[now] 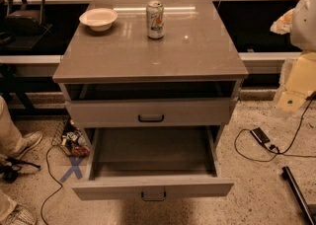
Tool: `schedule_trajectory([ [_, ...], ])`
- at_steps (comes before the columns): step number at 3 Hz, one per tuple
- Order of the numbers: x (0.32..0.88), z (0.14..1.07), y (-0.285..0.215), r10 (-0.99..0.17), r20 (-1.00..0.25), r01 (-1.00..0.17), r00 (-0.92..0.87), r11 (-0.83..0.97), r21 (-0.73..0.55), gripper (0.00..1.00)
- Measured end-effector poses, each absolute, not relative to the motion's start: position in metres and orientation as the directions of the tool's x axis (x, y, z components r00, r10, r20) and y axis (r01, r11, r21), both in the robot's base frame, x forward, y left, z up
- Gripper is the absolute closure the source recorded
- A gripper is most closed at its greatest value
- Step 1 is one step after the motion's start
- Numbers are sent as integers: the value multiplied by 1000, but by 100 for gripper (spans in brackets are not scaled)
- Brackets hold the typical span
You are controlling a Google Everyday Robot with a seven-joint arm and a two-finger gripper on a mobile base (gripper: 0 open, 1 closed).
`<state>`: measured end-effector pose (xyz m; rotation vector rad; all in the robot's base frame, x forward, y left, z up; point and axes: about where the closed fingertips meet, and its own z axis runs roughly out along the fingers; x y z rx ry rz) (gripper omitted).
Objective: Close middle drawer
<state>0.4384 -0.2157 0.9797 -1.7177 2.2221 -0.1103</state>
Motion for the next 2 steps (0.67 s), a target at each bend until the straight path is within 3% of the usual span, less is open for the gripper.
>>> schedule_trajectory([
  [2, 435, 957, -214, -925, -264, -923, -273, 329, -198, 0],
])
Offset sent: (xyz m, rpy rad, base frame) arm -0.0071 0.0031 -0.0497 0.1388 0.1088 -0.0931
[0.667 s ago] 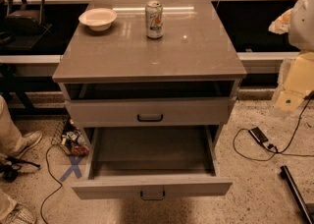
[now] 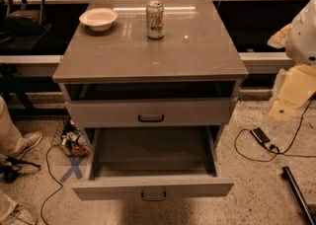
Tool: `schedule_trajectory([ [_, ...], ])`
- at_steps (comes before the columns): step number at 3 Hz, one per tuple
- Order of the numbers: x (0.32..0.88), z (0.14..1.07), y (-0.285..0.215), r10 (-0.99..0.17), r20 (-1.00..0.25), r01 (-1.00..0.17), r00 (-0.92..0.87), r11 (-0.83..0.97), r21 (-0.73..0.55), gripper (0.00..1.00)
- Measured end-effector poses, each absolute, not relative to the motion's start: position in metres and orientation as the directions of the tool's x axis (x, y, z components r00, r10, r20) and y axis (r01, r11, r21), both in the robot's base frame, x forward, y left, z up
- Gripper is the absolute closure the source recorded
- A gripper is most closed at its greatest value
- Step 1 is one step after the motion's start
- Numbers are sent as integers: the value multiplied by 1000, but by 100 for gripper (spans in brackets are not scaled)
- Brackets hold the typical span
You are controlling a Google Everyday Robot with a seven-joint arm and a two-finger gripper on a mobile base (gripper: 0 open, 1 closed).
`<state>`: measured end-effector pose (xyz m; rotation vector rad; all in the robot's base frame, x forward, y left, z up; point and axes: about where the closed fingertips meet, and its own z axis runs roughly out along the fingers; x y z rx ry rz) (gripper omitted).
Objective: Close middle drawer
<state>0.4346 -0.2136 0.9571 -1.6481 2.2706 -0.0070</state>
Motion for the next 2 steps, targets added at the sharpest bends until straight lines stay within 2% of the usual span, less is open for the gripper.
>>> schedule_trajectory([
  [2, 421, 821, -171, -745, -424, -843, -514, 530, 92, 0],
])
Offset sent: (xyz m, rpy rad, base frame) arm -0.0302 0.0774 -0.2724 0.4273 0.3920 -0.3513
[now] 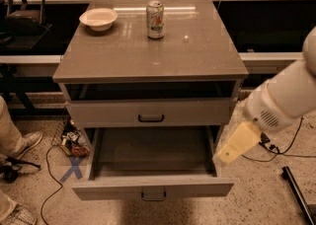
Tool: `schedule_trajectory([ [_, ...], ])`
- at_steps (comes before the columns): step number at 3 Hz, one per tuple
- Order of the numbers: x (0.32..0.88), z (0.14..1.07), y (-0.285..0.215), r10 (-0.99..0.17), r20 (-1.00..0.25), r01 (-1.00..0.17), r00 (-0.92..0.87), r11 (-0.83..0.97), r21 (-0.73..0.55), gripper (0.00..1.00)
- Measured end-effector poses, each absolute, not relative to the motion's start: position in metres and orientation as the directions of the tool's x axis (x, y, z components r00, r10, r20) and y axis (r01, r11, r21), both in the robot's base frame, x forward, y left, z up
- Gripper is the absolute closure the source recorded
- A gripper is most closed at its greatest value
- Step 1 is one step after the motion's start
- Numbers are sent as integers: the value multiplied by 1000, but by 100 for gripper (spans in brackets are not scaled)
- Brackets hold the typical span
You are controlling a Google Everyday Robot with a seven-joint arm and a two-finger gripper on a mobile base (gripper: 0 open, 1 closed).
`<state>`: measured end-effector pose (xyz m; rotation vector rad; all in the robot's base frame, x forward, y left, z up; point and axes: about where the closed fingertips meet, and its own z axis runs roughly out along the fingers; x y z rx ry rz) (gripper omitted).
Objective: Close middle drawer
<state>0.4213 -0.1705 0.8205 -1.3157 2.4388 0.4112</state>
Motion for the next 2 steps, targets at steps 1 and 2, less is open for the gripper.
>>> schedule_trajectory([
  [1, 410, 723, -131, -666, -413, -781, -621, 572, 252, 0],
  [2, 410, 722, -131, -666, -412, -780, -622, 572, 252, 0],
])
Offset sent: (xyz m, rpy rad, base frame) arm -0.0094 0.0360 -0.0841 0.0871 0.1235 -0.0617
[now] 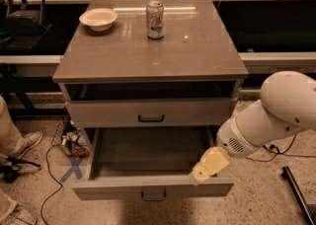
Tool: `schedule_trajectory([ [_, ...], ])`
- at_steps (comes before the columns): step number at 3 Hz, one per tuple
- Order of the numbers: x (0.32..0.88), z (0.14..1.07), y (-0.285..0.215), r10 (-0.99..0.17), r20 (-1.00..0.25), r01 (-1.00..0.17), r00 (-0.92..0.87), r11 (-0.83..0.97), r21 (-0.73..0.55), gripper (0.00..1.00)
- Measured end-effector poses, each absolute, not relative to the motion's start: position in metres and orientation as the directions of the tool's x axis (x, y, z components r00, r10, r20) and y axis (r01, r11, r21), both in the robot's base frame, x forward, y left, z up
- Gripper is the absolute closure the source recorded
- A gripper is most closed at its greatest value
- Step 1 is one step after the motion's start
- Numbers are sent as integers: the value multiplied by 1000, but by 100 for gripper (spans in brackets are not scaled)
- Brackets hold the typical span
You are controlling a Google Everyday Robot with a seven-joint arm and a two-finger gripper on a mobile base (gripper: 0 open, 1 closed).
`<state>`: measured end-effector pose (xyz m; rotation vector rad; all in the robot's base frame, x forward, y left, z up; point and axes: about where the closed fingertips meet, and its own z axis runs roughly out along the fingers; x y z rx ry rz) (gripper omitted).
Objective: Close middle drawer
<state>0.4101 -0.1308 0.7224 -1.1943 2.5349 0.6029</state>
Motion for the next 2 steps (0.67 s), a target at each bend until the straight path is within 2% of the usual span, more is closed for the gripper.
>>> schedule_trajectory([
  [1, 410, 677, -149, -625, -347, -713, -699, 645, 275, 0],
  [2, 407, 608, -179, -525, -288, -597, -801, 732, 328, 0],
])
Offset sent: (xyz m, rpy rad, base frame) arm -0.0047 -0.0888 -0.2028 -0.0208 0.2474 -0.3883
